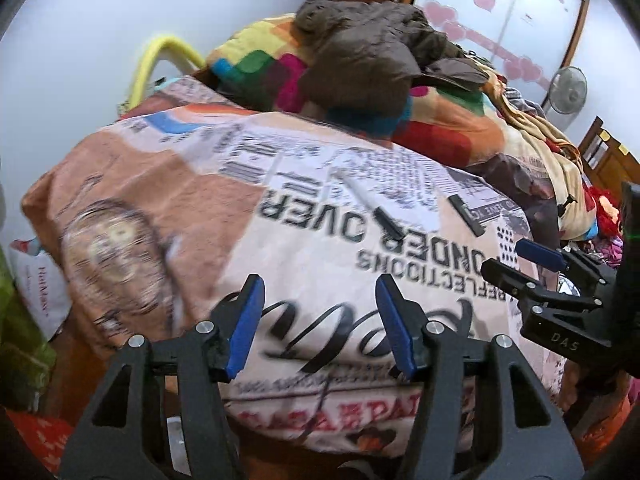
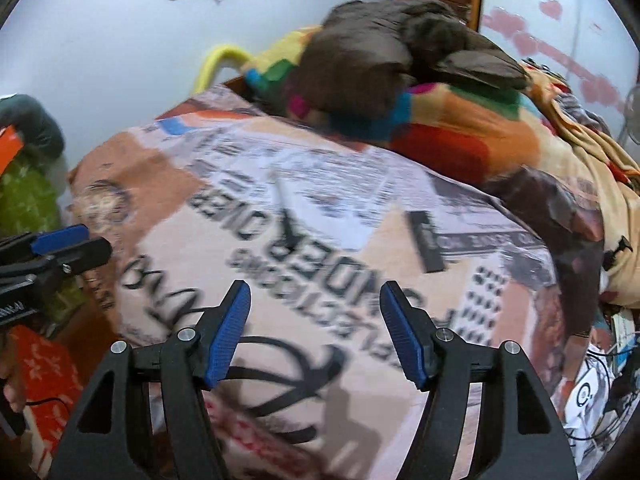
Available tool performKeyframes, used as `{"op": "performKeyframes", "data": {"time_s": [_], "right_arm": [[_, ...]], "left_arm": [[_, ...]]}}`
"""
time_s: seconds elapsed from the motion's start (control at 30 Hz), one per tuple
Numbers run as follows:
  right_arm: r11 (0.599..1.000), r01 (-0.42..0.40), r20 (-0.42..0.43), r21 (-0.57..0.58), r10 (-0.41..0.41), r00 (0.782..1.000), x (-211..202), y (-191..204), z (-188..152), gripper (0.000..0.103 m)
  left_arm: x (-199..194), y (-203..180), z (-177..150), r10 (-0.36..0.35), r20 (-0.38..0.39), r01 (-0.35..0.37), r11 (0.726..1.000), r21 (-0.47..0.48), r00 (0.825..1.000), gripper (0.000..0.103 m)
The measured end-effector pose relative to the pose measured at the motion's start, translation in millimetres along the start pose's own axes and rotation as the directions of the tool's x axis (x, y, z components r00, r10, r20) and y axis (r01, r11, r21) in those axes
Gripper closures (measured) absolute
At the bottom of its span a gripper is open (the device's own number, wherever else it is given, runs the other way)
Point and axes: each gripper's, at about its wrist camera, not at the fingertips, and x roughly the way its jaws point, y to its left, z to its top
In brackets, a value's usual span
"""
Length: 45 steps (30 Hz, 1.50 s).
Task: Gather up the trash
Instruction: 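Move both open tools back over the marker and black clip on the bed, then grasp the black marker with the left tool while the right tool grasps the black hair clip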
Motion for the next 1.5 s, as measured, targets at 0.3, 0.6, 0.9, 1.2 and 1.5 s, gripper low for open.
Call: {"op": "performKeyframes", "data": {"time_s": [0.3, 0.6, 0.9, 1.2, 1.5], "right_arm": [[0.998, 0.016, -0.037, 0.064, -0.014, 0.999, 44.0, -60.2, 6.3, 0.040], [0.994, 0.024, -0.046, 0.104, -0.019, 0.999, 86.5, -81.7, 15.8, 0.047], [0.999, 0.050, -0.007, 0.003, -0.050, 0.999, 95.4, -69.8, 20.6, 0.051], [0.998, 0.060, 0.004, 0.000, -0.060, 0.998, 96.3, -63.9, 23.5, 0.080], [0.998, 0.066, -0.017, 0.016, -0.066, 0.998, 95.8, -62.5, 24.5, 0.080]], "left_arm": [[70.4, -34.2, 25.1, -0.024, -0.043, 0.024, 1.000, -0.010, 0.999, 0.046], [126.6, -50.5, 33.3, -0.045, -0.075, 0.038, 0.995, -0.088, 0.996, 0.046], [145.6, -66.4, 36.7, -0.073, -0.061, 0.070, 0.996, -0.057, 0.995, 0.046], [151.3, -69.3, 36.5, 0.095, -0.011, -0.095, 0.995, -0.021, 0.995, 0.080], [146.6, -60.5, 36.2, 0.065, -0.050, -0.064, 0.998, 0.027, 0.997, 0.091]]}}
